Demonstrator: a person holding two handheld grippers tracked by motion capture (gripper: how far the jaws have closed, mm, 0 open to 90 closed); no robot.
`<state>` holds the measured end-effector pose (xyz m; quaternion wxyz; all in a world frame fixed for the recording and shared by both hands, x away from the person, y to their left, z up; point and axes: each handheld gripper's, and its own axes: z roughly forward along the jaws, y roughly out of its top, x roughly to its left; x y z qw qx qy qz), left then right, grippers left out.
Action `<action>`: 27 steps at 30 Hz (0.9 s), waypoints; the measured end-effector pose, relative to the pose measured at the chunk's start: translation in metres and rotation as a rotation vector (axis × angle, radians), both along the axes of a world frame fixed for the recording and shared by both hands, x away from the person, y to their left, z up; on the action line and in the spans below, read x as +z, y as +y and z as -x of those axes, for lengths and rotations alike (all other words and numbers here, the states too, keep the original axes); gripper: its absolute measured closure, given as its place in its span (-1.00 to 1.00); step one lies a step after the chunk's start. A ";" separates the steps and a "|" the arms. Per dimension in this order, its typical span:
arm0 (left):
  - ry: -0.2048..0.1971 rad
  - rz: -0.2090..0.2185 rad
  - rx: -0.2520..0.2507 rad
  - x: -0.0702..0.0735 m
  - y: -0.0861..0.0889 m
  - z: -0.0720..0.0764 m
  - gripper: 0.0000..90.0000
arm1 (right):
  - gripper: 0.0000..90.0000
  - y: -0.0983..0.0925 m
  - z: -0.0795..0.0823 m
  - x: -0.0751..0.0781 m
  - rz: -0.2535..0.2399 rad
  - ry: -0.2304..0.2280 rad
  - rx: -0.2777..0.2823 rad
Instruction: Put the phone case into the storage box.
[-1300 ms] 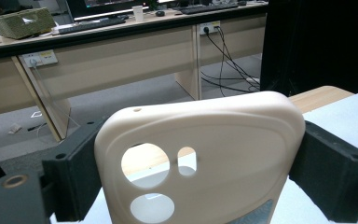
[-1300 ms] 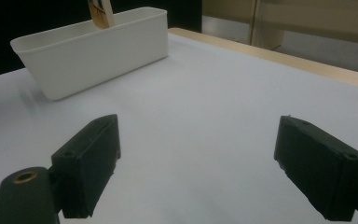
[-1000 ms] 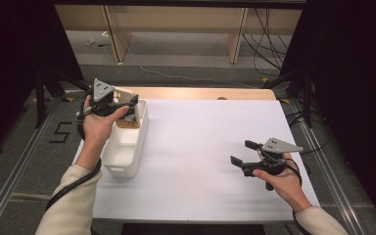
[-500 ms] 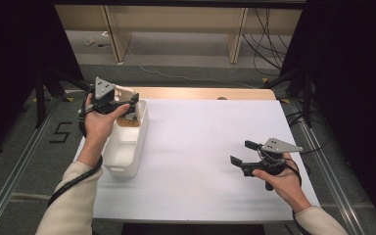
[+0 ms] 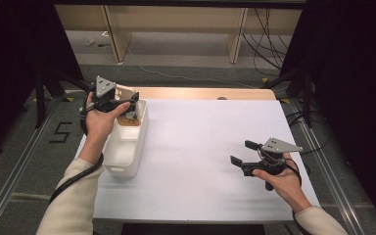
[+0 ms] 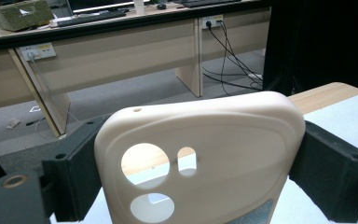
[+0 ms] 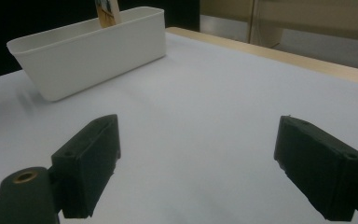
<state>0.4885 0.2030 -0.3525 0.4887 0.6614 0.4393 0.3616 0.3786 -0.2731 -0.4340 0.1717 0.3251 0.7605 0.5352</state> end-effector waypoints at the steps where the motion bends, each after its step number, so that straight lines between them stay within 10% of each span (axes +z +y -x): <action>1: 0.001 0.000 0.000 0.000 0.000 0.000 -0.75 | -0.66 0.000 0.000 0.000 0.000 0.000 0.000; 27: 0.016 0.001 -0.001 -0.004 -0.001 -0.014 -0.75 | -0.66 0.000 0.000 0.000 0.000 0.000 0.000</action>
